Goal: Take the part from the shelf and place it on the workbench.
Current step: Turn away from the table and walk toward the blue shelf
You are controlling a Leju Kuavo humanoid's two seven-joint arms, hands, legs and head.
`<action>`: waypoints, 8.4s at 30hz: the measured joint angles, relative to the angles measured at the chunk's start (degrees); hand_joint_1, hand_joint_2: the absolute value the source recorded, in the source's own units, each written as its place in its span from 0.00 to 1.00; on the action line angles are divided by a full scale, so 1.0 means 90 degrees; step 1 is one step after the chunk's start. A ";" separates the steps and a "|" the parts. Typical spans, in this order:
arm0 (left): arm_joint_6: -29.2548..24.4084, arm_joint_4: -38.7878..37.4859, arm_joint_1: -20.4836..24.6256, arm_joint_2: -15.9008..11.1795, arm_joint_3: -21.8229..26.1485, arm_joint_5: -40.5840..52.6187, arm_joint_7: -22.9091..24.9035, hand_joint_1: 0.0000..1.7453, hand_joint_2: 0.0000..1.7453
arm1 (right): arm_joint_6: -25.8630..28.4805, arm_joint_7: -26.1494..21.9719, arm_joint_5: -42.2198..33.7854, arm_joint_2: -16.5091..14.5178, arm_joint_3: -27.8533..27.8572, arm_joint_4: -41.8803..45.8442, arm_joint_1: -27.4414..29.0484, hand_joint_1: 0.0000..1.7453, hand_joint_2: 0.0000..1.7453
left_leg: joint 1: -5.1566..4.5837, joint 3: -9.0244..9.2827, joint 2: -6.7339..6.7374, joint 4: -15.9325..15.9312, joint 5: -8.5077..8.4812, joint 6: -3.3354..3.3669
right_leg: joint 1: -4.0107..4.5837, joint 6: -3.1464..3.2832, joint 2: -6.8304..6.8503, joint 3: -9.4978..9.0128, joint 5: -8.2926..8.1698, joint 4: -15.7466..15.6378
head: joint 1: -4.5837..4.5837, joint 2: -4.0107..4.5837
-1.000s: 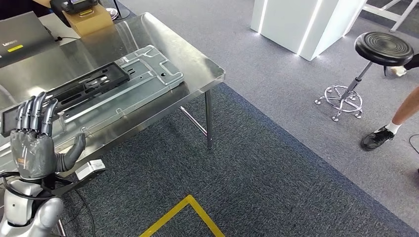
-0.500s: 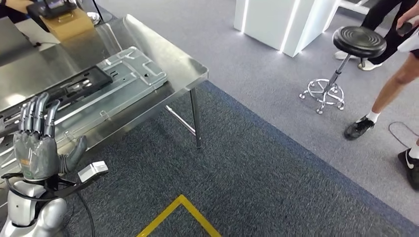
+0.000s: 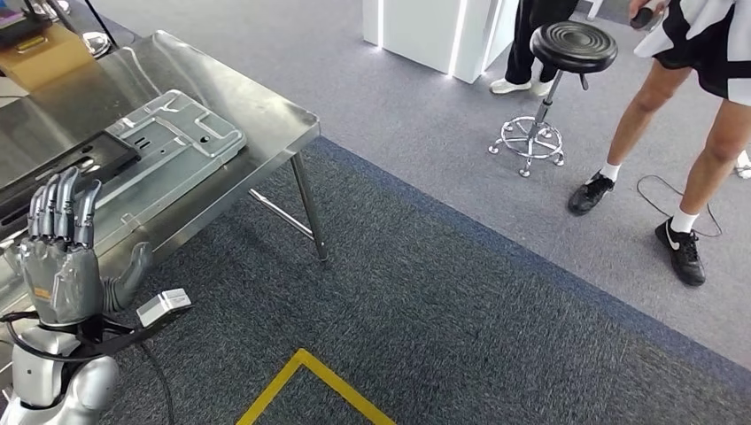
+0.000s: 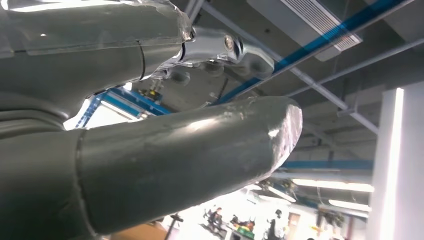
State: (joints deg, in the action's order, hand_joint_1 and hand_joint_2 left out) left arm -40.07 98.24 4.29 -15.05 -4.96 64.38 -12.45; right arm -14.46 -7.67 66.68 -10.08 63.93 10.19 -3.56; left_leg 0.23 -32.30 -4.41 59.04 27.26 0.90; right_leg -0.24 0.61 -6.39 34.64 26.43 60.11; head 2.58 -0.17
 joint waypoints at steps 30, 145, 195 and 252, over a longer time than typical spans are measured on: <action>0.3125 -0.2956 -0.0853 0.0952 0.0678 -0.5041 -0.1332 0.00 1.00 | -0.0013 0.0002 -0.0088 0.0033 0.0161 0.0001 0.0044 0.00 0.00 | 0.0049 0.0215 0.0126 -0.0123 0.0135 -0.0134 | -0.0007 0.0000 0.0007 -0.0009 -0.0132 -0.0096 | -0.0001 0.0000; 0.4487 -0.9655 -0.0369 0.1900 0.3662 -0.6485 0.1623 0.00 0.00 | 0.0452 0.0430 -0.0104 0.0020 0.0474 0.0005 -0.0038 0.00 0.00 | 0.0097 -0.0227 0.0547 0.1288 0.1068 -0.0257 | -0.0019 0.0159 0.0617 -0.0273 0.0126 -0.0191 | -0.0041 0.0000; 0.4385 -0.9667 -0.0366 0.1900 0.3797 -0.6469 0.1760 0.00 0.00 | 0.0274 0.0070 -0.0041 -0.0050 0.0479 0.0002 0.0021 0.00 0.00 | -0.0012 0.0246 0.0368 -0.0196 0.0125 -0.0090 | 0.0047 0.0074 0.0296 -0.0270 0.0171 -0.0147 | -0.0063 0.0000; 0.4463 -0.9680 -0.0420 0.1912 0.3827 -0.6224 0.1494 0.00 0.00 | 0.0346 0.0113 -0.0182 -0.0086 0.0635 -0.0002 0.0047 0.00 0.75 | 0.0023 0.0581 0.0560 -0.0075 0.0570 -0.0175 | -0.0045 0.0041 0.0725 -0.0191 0.0193 -0.0054 | -0.0067 0.0000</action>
State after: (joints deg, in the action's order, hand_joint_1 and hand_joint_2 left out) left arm 0.09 11.13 0.50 2.16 29.49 8.37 1.00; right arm -11.35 -6.66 65.05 -10.85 69.64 10.16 -3.14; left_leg 0.44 -27.07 0.63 58.37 32.39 -0.68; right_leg -0.64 0.98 0.13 32.92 28.16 59.62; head 1.98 -0.17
